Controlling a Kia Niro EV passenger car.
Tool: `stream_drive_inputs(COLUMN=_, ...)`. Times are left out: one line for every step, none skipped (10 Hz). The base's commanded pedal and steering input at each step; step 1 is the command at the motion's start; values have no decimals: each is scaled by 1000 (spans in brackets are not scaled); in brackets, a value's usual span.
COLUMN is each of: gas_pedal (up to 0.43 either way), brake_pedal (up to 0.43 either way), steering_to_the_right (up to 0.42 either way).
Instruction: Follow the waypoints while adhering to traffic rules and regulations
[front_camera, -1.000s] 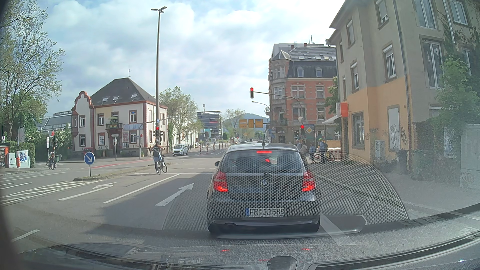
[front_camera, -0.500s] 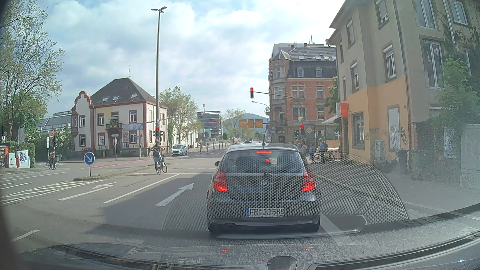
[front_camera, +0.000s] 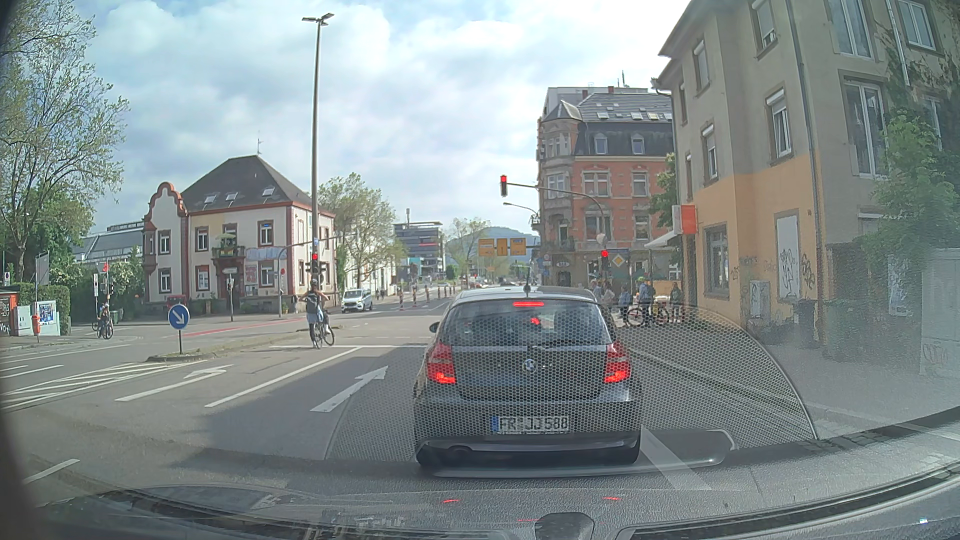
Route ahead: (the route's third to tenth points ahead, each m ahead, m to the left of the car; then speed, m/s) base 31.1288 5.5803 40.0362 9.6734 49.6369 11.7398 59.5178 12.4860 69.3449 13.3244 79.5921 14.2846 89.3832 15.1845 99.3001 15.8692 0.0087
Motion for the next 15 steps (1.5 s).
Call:
stream_drive_inputs(gas_pedal=0, brake_pedal=220, steering_to_the_right=-15)
stream_drive_inputs(gas_pedal=0, brake_pedal=226, steering_to_the_right=-15)
stream_drive_inputs(gas_pedal=0, brake_pedal=226, steering_to_the_right=-15)
stream_drive_inputs(gas_pedal=0, brake_pedal=226, steering_to_the_right=-15)
stream_drive_inputs(gas_pedal=0, brake_pedal=226, steering_to_the_right=-15)
stream_drive_inputs(gas_pedal=0, brake_pedal=226, steering_to_the_right=-15)
stream_drive_inputs(gas_pedal=0, brake_pedal=220, steering_to_the_right=-15)
stream_drive_inputs(gas_pedal=0, brake_pedal=226, steering_to_the_right=-15)
stream_drive_inputs(gas_pedal=0, brake_pedal=226, steering_to_the_right=-15)
stream_drive_inputs(gas_pedal=0, brake_pedal=220, steering_to_the_right=-15)
stream_drive_inputs(gas_pedal=0, brake_pedal=226, steering_to_the_right=-15)
stream_drive_inputs(gas_pedal=0, brake_pedal=226, steering_to_the_right=-15)
stream_drive_inputs(gas_pedal=0, brake_pedal=226, steering_to_the_right=-15)
stream_drive_inputs(gas_pedal=0, brake_pedal=226, steering_to_the_right=-15)
stream_drive_inputs(gas_pedal=0, brake_pedal=226, steering_to_the_right=-15)
